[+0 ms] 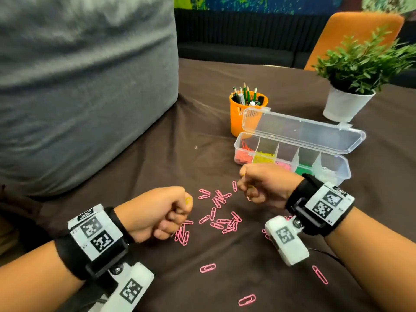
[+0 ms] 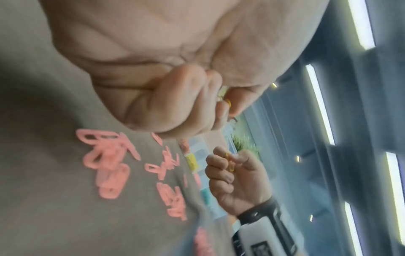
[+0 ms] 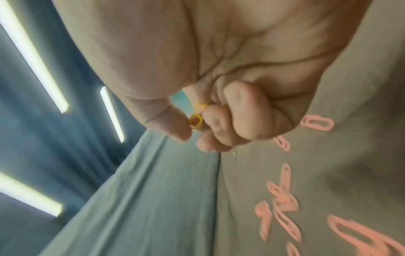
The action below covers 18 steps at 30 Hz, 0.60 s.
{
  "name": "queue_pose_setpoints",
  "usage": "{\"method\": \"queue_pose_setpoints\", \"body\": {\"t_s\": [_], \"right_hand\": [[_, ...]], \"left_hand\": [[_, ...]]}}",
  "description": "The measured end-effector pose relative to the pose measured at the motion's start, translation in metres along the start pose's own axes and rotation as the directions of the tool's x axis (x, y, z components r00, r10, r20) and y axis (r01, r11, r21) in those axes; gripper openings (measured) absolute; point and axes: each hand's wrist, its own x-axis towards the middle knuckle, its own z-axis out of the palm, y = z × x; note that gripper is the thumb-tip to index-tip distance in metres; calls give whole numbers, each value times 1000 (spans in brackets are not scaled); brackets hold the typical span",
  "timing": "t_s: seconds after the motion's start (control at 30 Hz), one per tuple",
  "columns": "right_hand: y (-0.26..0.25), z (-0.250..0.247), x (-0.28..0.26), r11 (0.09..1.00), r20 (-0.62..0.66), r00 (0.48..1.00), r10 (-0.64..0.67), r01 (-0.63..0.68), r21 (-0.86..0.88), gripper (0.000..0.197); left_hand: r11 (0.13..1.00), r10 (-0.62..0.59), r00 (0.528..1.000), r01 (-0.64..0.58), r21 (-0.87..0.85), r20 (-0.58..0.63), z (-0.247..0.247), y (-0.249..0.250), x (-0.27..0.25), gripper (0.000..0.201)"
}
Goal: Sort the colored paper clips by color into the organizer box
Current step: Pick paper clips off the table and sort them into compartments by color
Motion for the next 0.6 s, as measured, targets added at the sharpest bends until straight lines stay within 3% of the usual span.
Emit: {"method": "queue_pose_setpoints", "body": {"t_s": [0.1, 0.23, 0.37, 0.6], "right_hand": [[-13, -30, 4, 956, -112, 994, -18, 49, 288, 18], [-26, -61, 5, 865, -101, 994, -49, 93, 494, 20], [-24, -75, 2, 820, -77, 997, -9, 52, 570, 19], [-19, -89, 1, 782, 3, 1000, 5, -6, 623, 49]], "left_hand": [[960, 72, 997, -60, -272, 34, 4, 20, 22, 14], [916, 117, 993, -111, -385, -8, 23, 49, 54, 21], [883, 119, 993, -104, -458, 3, 37, 63, 72, 26], [723, 82, 997, -51, -689, 12, 48, 59, 85, 33]]}}
